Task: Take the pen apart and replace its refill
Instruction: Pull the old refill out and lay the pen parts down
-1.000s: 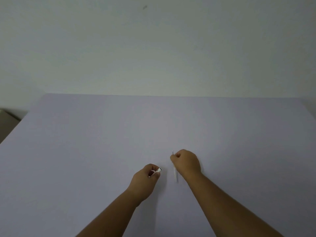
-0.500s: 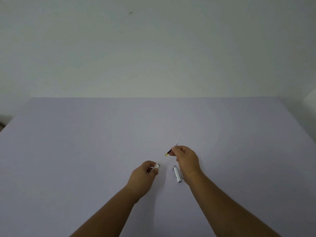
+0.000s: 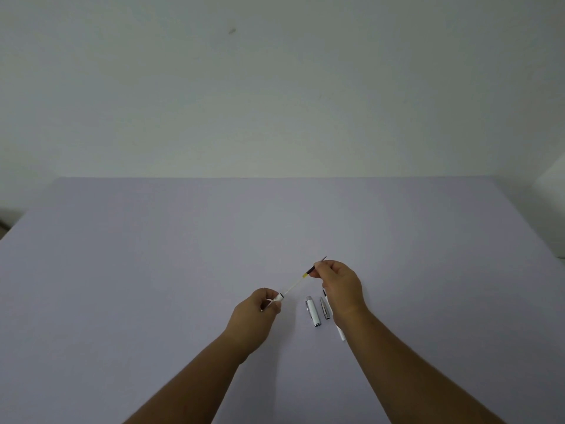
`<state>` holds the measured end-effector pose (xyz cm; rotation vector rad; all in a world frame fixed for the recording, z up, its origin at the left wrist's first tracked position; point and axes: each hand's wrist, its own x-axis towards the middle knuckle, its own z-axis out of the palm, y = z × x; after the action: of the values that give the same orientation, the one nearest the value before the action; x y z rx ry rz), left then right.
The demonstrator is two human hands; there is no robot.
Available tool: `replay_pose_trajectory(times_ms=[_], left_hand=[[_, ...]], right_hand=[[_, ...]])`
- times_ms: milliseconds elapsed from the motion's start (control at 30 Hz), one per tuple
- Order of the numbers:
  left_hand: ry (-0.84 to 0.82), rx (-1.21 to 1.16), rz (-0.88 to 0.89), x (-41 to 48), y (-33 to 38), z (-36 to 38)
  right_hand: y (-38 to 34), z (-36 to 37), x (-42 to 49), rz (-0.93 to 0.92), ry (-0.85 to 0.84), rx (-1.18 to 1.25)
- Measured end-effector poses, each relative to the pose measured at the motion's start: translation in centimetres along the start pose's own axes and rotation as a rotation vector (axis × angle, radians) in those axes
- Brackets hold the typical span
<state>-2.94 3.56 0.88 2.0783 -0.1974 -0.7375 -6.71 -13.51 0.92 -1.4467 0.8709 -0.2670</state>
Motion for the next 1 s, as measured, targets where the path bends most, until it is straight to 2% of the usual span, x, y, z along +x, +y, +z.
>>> replay_pose_trajectory(times_ms=[333,500,700,767,833,900,1000], left_hand=[[0.001,-0.003,0.013,-0.2,0.8,0.2],[-0.001,-0.009,0.032,-0.3,1.7,0.5],[-0.025,-0.008,0.031,-0.6,1.9,0.7],[-0.033,-0.024,0.027,-0.7,1.8,0.6],[-0.035,-0.042,0.023,-0.8,1.8,0.5],[-0.036,-0.063,0.018,-0.8,1.7,0.4],[-0.038,-0.087,0.010,-0.8,1.5,0.1]], right_hand=[[-0.3,-0.2,-0.4,-0.033,-0.079,-0.039],[-0.3,-0.3,-1.1,-0.040,-0.273,-0.204],[-0.6,-0.9,-1.1,-0.013,-0.393,-0.252],[-0.5,-1.4,-0.8,0.024,-0.390,-0.275],[-0.2,-2.0,0.0,0.027,-0.302,-0.301],[0.3,-2.7,0.8,-0.014,-0.196,-0.483],[1.6,-2.8,1.5,-0.046,-0.163,-0.911]])
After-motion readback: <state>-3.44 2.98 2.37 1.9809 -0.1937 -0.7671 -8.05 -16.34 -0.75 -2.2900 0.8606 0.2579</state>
